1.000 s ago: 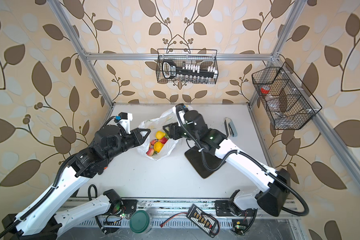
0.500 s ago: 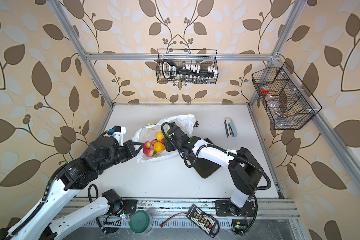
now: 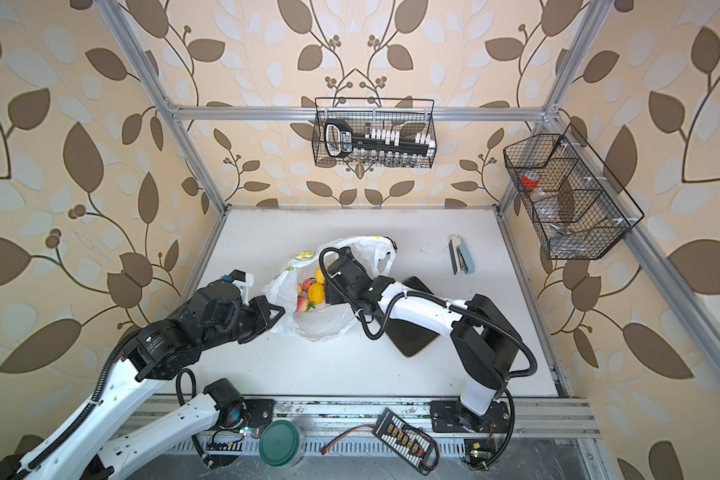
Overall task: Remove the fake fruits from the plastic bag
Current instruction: 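Grasp the red-yellow fake pear inside the bag with the right gripper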
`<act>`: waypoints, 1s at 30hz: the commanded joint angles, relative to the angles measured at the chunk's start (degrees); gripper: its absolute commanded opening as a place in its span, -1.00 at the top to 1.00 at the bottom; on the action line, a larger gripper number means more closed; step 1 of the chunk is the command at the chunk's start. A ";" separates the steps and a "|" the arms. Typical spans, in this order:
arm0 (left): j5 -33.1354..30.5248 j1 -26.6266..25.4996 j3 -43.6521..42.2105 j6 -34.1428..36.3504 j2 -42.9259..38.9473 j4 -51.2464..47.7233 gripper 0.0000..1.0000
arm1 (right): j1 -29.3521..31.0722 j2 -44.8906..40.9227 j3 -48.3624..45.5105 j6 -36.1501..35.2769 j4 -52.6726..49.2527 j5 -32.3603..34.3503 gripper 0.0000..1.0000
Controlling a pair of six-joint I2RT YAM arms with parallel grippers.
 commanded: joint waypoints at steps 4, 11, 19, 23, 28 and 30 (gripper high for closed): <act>0.11 0.51 0.57 -0.53 1.39 1.63 1.00 | 0.20 8.08 6.00 11.26 -5.74 12.46 -0.28; 0.68 0.49 0.15 -0.54 2.25 3.26 1.00 | 0.29 14.96 12.30 20.85 -13.04 14.37 -0.30; 1.27 0.46 -0.62 -0.53 2.43 4.05 1.00 | 0.30 20.15 15.18 22.88 -13.68 14.56 -0.32; 1.51 0.48 -0.75 -0.56 2.43 4.42 1.00 | 0.23 22.40 16.39 23.37 -13.96 14.27 -0.32; 1.45 0.49 -0.84 -0.53 2.51 4.62 1.00 | 0.30 23.74 17.34 23.12 -13.64 13.46 -0.22; 1.29 0.45 -0.94 -0.53 2.51 4.71 1.00 | 0.30 23.67 17.16 22.83 -13.07 13.37 -0.14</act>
